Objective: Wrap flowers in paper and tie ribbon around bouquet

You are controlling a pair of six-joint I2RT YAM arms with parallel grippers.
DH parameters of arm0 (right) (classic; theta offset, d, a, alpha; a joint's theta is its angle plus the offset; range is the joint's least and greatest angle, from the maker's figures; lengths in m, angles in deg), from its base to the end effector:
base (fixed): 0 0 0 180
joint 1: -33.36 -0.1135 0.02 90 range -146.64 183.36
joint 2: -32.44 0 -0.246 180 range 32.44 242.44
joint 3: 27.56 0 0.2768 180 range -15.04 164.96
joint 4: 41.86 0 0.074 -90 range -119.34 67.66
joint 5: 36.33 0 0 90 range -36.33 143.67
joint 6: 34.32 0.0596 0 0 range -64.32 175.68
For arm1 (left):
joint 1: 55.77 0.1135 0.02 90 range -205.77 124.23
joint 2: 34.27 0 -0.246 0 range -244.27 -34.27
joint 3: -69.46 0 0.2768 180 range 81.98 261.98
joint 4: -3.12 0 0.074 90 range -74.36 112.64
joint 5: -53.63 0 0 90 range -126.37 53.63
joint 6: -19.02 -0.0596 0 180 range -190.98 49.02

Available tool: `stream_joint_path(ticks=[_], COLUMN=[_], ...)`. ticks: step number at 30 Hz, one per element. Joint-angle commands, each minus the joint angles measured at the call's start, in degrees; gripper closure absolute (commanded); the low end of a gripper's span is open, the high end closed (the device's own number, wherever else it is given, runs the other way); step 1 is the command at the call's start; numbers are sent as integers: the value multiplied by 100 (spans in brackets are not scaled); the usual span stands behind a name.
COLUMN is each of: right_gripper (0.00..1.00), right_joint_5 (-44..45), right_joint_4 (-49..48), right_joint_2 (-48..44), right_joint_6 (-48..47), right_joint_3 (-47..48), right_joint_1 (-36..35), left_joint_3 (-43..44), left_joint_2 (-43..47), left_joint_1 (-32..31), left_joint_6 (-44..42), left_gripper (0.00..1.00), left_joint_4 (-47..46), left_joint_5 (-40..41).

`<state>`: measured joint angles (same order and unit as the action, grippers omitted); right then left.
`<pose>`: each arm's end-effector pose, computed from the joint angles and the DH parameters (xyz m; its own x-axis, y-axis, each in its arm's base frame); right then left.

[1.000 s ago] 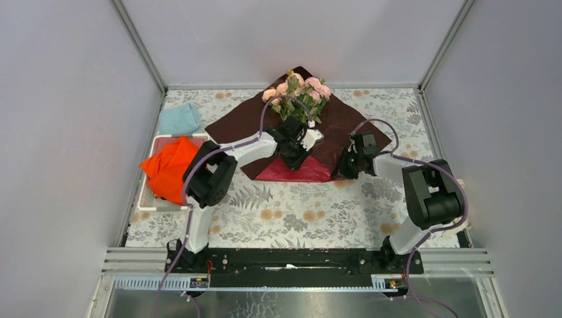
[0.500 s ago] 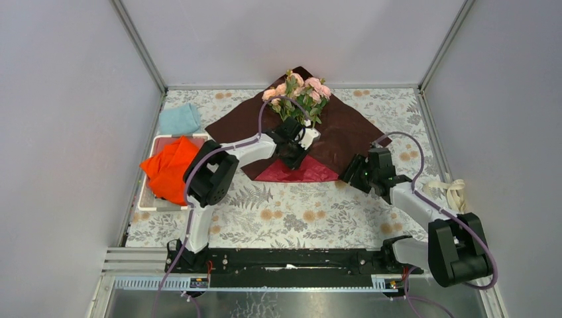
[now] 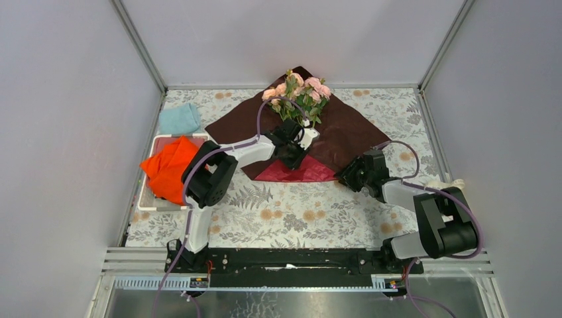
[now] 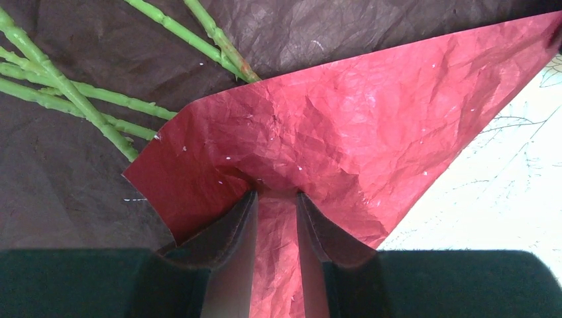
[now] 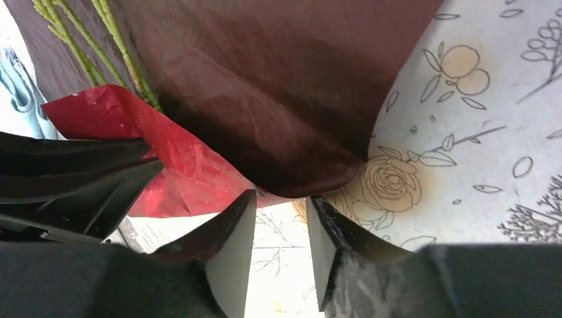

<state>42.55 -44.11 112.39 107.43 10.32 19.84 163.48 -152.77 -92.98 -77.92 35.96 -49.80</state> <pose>0.2737 0.0776 0.0854 -0.6787 0.6293 -0.3785 0.2578 0.6868 0.6796 0.3584 -0.2895 0.1039 -0.5823 0.5897 -0.5596 0.7640 0.6322 -0.1288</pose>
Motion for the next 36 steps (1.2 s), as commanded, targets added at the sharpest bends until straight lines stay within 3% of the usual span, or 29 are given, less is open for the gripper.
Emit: stream_joint_path(ticks=[1, 5, 8, 12, 22, 25, 27, 29, 36], right_gripper=[66, 92, 100, 100, 99, 84, 63, 51, 33], right_joint_5=[427, 666, 768, 961, 1344, 1172, 713, 385, 634], right_joint_4=[381, 522, 654, 927, 1682, 1309, 812, 505, 249], right_joint_2=[373, 264, 182, 10, -505, -535, -431, -279, -121], right_joint_6=[-93, -353, -617, -939, -1357, -964, -501, -73, 458], right_joint_3=[124, 270, 410, 623, 1134, 838, 544, 374, 204], right_joint_1=[-46, -40, -56, -102, -409, -408, -409, -419, -616], left_joint_3=[20, 411, 663, 638, 1113, 1027, 965, 927, 806], left_joint_2=[-158, -147, 9, 118, -764, -841, -897, -895, -827], left_joint_1=[-36, -39, -49, -51, -62, -67, -67, -63, -67], left_joint_6=[96, 163, 184, 205, 393, 432, 471, 498, 497], left_gripper=[65, 65, 62, 58, 58, 58, 58, 59, 59], left_joint_4=[154, 450, 655, 605, 241, 154, 148, 148, 121], left_joint_5=[264, 395, 227, -218, -208, -239, -278, -311, -369])
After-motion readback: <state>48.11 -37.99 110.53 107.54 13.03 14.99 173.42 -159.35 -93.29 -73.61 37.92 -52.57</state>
